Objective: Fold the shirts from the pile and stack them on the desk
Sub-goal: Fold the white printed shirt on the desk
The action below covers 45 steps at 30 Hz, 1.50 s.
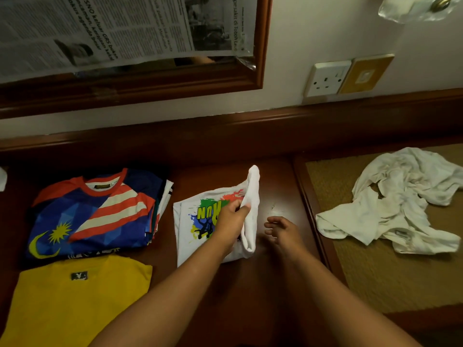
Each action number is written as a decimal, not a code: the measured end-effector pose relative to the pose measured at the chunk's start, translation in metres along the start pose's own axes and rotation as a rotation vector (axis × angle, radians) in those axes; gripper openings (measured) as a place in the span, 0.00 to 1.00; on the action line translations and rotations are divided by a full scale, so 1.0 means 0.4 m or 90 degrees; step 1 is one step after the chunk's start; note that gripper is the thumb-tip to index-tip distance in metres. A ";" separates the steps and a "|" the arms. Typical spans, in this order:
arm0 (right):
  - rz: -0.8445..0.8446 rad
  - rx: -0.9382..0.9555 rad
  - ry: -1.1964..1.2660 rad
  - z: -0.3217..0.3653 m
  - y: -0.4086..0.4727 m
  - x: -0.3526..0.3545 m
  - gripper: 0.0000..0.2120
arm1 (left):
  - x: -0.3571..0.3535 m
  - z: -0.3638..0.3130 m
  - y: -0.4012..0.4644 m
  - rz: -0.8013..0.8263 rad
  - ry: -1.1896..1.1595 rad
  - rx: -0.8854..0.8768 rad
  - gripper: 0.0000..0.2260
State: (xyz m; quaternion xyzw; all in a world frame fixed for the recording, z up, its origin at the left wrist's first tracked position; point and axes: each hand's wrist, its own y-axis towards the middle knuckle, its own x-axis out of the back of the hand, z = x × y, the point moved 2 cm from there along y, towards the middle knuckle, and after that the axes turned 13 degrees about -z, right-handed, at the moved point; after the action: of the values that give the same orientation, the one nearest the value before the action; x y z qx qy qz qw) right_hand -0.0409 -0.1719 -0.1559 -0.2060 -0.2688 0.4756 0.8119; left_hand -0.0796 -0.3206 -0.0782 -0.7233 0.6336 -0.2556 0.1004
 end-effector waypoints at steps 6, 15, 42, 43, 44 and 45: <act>0.023 -0.103 0.072 -0.011 0.050 0.008 0.10 | 0.126 -0.135 -0.089 0.160 -0.341 0.101 0.10; 0.063 -0.194 0.260 -0.019 0.103 0.062 0.18 | 0.307 0.048 0.036 0.024 -0.418 0.262 0.16; -0.190 0.437 -0.581 0.019 0.123 -0.039 0.21 | 0.308 0.332 0.131 -0.260 0.509 -0.133 0.20; -0.171 0.449 -0.584 0.039 0.129 -0.062 0.20 | 0.299 0.313 0.153 -0.235 0.510 -0.167 0.19; -0.148 0.452 -0.590 0.059 0.138 -0.085 0.20 | 0.288 0.297 0.179 -0.211 0.511 -0.204 0.19; -0.128 0.453 -0.601 0.080 0.151 -0.108 0.20 | 0.278 0.279 0.209 -0.189 0.516 -0.240 0.18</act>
State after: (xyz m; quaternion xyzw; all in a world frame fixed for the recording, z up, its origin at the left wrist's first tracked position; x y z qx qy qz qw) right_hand -0.1188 -0.1796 -0.1772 0.3387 -0.4425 0.4976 0.6647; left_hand -0.0890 -0.4631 -0.1852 -0.6538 0.5465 -0.4093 -0.3261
